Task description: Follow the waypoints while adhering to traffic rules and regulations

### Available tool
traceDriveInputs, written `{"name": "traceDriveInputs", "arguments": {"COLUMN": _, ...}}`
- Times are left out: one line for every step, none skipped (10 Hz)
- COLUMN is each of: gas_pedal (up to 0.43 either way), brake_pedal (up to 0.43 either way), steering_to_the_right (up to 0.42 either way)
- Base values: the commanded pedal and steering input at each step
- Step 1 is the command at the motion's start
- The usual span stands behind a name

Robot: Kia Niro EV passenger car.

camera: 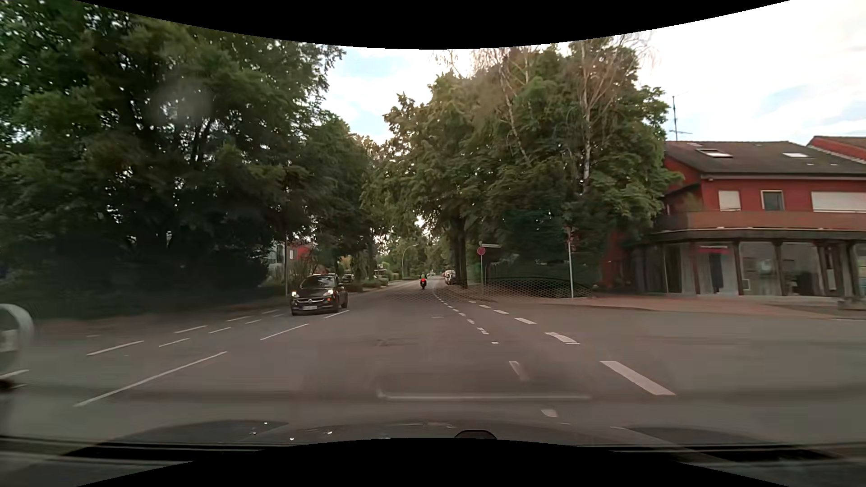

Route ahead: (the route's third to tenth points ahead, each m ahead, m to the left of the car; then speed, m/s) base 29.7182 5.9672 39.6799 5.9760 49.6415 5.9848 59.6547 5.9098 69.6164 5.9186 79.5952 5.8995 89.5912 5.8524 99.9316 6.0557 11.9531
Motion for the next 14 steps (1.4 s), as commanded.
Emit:
{"name": "traceDriveInputs", "arguments": {"gas_pedal": 0.197, "brake_pedal": 0.0, "steering_to_the_right": -0.046}}
{"name": "traceDriveInputs", "arguments": {"gas_pedal": 0.197, "brake_pedal": 0.0, "steering_to_the_right": -0.046}}
{"name": "traceDriveInputs", "arguments": {"gas_pedal": 0.189, "brake_pedal": 0.0, "steering_to_the_right": -0.044}}
{"name": "traceDriveInputs", "arguments": {"gas_pedal": 0.189, "brake_pedal": 0.0, "steering_to_the_right": -0.041}}
{"name": "traceDriveInputs", "arguments": {"gas_pedal": 0.189, "brake_pedal": 0.0, "steering_to_the_right": -0.034}}
{"name": "traceDriveInputs", "arguments": {"gas_pedal": 0.189, "brake_pedal": 0.0, "steering_to_the_right": -0.027}}
{"name": "traceDriveInputs", "arguments": {"gas_pedal": 0.189, "brake_pedal": 0.0, "steering_to_the_right": -0.024}}
{"name": "traceDriveInputs", "arguments": {"gas_pedal": 0.189, "brake_pedal": 0.0, "steering_to_the_right": -0.017}}
{"name": "traceDriveInputs", "arguments": {"gas_pedal": 0.189, "brake_pedal": 0.0, "steering_to_the_right": -0.014}}
{"name": "traceDriveInputs", "arguments": {"gas_pedal": 0.189, "brake_pedal": 0.0, "steering_to_the_right": -0.012}}
{"name": "traceDriveInputs", "arguments": {"gas_pedal": 0.189, "brake_pedal": 0.0, "steering_to_the_right": -0.008}}
{"name": "traceDriveInputs", "arguments": {"gas_pedal": 0.189, "brake_pedal": 0.0, "steering_to_the_right": -0.007}}
{"name": "traceDriveInputs", "arguments": {"gas_pedal": 0.189, "brake_pedal": 0.0, "steering_to_the_right": -0.004}}
{"name": "traceDriveInputs", "arguments": {"gas_pedal": 0.189, "brake_pedal": 0.0, "steering_to_the_right": 0.006}}
